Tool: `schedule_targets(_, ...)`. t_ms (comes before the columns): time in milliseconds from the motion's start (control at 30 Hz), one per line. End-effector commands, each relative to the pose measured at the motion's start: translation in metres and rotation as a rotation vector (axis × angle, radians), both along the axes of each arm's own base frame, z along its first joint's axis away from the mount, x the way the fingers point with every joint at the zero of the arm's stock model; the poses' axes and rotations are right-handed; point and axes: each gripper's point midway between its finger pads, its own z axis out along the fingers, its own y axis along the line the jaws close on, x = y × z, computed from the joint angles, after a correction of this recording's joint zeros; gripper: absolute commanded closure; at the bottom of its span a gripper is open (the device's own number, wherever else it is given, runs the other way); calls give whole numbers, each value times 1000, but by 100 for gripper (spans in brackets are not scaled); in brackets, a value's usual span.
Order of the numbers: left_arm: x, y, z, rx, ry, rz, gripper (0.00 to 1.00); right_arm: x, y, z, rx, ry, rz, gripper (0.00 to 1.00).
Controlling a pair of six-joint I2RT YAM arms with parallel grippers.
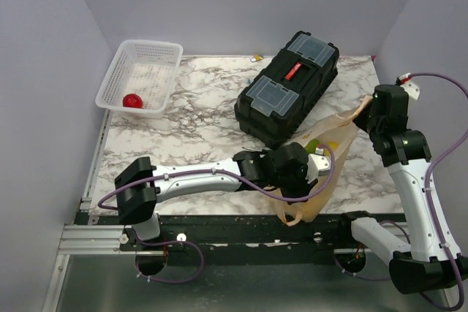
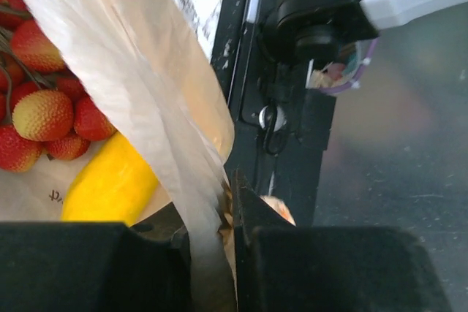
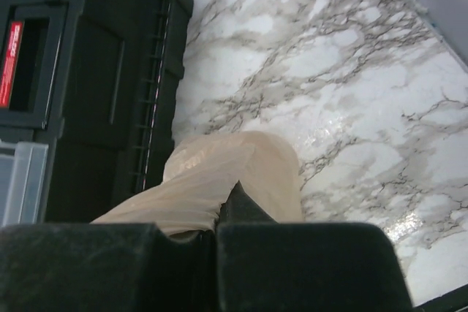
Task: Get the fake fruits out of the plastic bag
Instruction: Adjust the plastic bag at the center of the board.
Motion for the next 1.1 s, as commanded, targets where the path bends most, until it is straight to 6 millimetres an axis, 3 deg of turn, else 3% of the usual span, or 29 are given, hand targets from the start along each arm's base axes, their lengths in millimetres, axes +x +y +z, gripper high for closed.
schedule_targets(0,-10,18,-45,186,2,-110,88,15,-24,59,-22,-204,-154,99)
schedule_targets(67,-12,18,-39,211,19,-156,88,22,-14,62,-19,-191,-85,99)
schedule_targets(267,-9,0,27,108,184,-179,83,28,3,54,31,-103,-11,99)
schedule_targets(333,-11,-1,33,132,228,-184,73,31,10,38,44,-34,17,99)
schedule_targets(400,-11,0,41,155,251,-177,51,33,21,18,59,55,79,97)
schedule_targets(467,-8,2,49,156,251,-157,35,29,28,2,69,146,123,86)
schedule_targets(533,1,8,60,152,250,-121,32,21,34,-7,84,224,158,70)
schedule_targets(667,14,24,85,79,229,-65,26,-8,37,-18,88,341,199,26)
schedule_targets(767,28,39,102,23,201,-19,21,-31,42,-22,116,406,223,8)
schedule_targets(900,68,61,115,5,148,142,18,-57,81,-22,286,458,395,5)
schedule_targets(967,85,66,123,-24,160,202,19,-67,91,-26,331,452,442,4)
schedule_targets(1067,111,64,128,-47,165,309,19,-79,87,-47,319,460,429,5)
